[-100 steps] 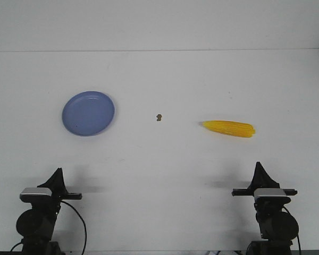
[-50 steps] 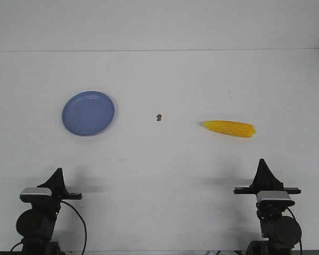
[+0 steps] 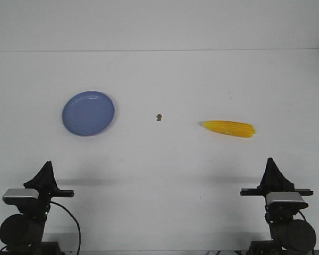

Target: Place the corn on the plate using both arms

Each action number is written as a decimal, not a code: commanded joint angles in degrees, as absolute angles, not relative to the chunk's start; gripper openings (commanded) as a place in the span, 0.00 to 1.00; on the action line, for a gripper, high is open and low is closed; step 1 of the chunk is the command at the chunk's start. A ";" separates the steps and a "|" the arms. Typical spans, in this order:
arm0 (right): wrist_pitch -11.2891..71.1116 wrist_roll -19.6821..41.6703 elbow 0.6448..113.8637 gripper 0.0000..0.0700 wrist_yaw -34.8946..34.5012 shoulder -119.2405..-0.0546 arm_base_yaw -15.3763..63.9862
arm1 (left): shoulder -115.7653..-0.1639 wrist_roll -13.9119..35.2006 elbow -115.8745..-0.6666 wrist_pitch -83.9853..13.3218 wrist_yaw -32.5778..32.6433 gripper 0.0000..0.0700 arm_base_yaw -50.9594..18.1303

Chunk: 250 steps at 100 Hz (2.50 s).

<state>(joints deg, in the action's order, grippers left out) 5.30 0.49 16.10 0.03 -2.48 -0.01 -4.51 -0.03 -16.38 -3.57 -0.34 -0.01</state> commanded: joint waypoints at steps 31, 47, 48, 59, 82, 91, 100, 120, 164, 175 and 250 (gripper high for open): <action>22.83 1.98 37.67 0.00 0.43 -19.86 0.03 | -22.96 2.42 -38.20 -17.89 -0.49 0.02 0.03; 32.67 1.98 47.55 0.00 0.43 -28.03 0.03 | -30.22 2.42 -46.87 -23.81 -0.49 0.02 0.03; 33.19 2.00 48.10 0.00 0.43 -28.47 0.03 | -30.61 2.42 -47.33 -24.21 -0.49 0.02 0.03; 37.50 1.98 52.73 0.00 0.38 -32.62 0.03 | -34.81 2.42 -51.79 -29.67 -0.49 0.02 0.03; 38.37 2.02 55.33 0.00 0.01 -35.75 0.03 | -39.72 2.46 -54.61 -34.46 -0.51 0.02 0.03; 37.21 2.00 55.33 0.00 0.01 -35.68 0.03 | -39.72 2.46 -54.61 -34.17 -0.51 0.02 0.03; 35.05 1.98 55.33 0.00 0.01 -35.62 0.03 | -39.31 2.46 -54.61 -33.74 -0.51 0.02 0.03; 31.70 3.01 55.33 0.00 0.01 -35.62 0.03 | -38.11 2.63 -54.61 -33.04 -0.51 0.02 0.01; 38.02 3.68 55.33 0.22 0.03 -35.70 0.03 | -37.78 3.55 -54.61 -33.17 -0.43 0.83 0.03; 39.51 3.70 55.33 0.61 0.01 -35.70 0.03 | -37.78 3.55 -54.61 -33.17 -0.43 0.84 0.03; 39.90 3.70 55.33 0.70 0.03 -35.73 0.03 | -73.25 7.35 -67.44 -22.26 -0.58 0.81 4.47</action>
<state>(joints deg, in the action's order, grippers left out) 40.45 3.25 54.28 0.05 -35.44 -0.01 -67.94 6.63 -63.96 -23.00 -0.34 3.84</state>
